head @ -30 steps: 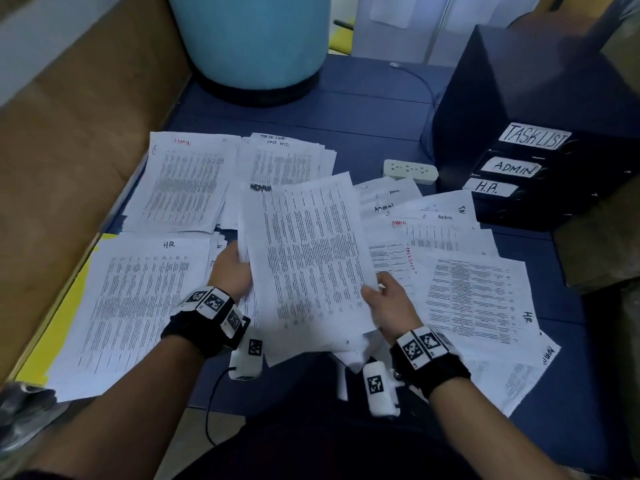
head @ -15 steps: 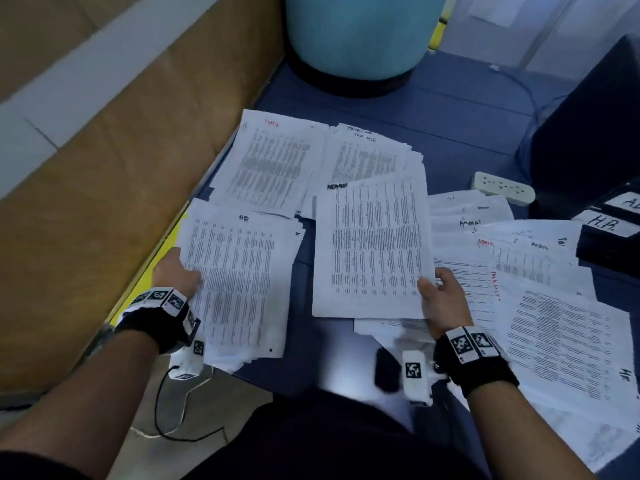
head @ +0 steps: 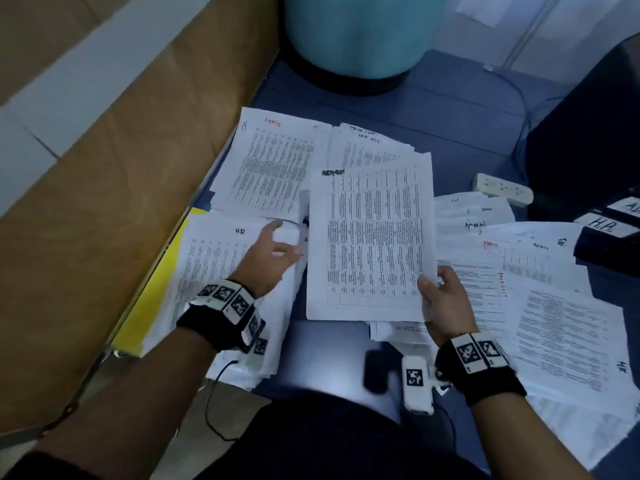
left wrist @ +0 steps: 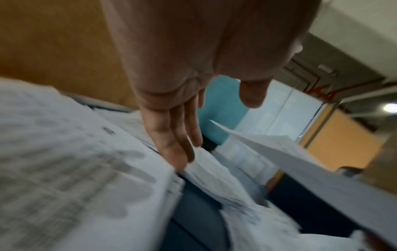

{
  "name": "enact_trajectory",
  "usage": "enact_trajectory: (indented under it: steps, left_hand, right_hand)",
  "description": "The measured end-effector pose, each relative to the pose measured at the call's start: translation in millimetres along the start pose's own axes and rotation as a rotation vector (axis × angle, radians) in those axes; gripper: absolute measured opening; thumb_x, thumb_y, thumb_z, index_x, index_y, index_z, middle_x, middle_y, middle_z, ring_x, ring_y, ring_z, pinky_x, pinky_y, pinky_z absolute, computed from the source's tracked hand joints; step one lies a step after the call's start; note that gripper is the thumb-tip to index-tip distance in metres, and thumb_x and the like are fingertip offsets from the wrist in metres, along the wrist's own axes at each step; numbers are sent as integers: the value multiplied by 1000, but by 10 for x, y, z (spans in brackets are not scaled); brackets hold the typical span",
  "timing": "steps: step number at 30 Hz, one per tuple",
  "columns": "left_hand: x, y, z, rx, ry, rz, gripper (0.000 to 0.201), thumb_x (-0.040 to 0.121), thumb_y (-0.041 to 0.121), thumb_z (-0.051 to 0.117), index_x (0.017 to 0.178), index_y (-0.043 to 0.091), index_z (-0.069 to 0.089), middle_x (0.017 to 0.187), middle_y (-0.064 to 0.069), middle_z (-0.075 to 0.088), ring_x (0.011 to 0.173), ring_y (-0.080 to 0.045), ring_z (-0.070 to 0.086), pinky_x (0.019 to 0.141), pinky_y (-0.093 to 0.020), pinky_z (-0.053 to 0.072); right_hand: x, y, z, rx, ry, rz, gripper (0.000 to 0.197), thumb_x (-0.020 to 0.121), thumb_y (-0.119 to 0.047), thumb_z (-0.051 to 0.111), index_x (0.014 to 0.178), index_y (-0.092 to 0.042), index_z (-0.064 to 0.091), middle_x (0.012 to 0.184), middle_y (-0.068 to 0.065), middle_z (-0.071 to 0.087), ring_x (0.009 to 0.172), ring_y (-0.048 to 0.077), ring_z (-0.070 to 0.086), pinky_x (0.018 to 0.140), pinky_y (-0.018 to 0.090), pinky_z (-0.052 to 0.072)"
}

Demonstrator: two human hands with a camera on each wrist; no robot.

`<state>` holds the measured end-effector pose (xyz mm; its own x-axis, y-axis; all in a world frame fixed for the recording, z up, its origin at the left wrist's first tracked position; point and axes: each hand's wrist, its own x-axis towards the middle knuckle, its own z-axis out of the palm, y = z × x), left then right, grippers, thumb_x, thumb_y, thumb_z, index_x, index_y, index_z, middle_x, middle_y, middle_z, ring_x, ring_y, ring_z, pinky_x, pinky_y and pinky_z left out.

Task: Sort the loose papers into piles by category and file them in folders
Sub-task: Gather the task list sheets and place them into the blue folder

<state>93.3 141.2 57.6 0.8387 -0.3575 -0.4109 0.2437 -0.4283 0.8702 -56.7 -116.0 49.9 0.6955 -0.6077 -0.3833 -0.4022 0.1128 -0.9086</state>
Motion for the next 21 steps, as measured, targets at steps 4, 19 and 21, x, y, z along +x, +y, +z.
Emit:
enact_trajectory:
  steps: [4, 19, 21]
  left_hand:
    - [46, 144, 366, 104, -162, 62, 80, 90, 9, 61, 150, 27, 11, 143, -3, 47, 119, -23, 56, 100, -41, 47]
    - [491, 27, 58, -190, 253, -40, 57, 94, 10, 54, 142, 27, 29, 96, 1, 59, 71, -16, 64, 57, -36, 58]
    - [477, -120, -101, -222, 317, -84, 55, 95, 10, 53, 142, 26, 30, 103, -4, 59, 70, -22, 66, 58, -38, 56]
  right_hand:
    - [-1, -40, 35, 29, 6, -1, 10, 97, -1, 49, 92, -10, 51, 71, 7, 64, 59, 19, 55, 58, 25, 48]
    - [656, -360, 591, -125, -218, 103, 13, 97, 1, 47, 100, -11, 49, 68, 11, 50, 38, 14, 51, 42, 24, 32]
    - [871, -397, 905, -115, -233, 137, 27, 97, 1, 46, 116, -19, 44, 61, 9, 54, 36, 13, 49, 38, 20, 31]
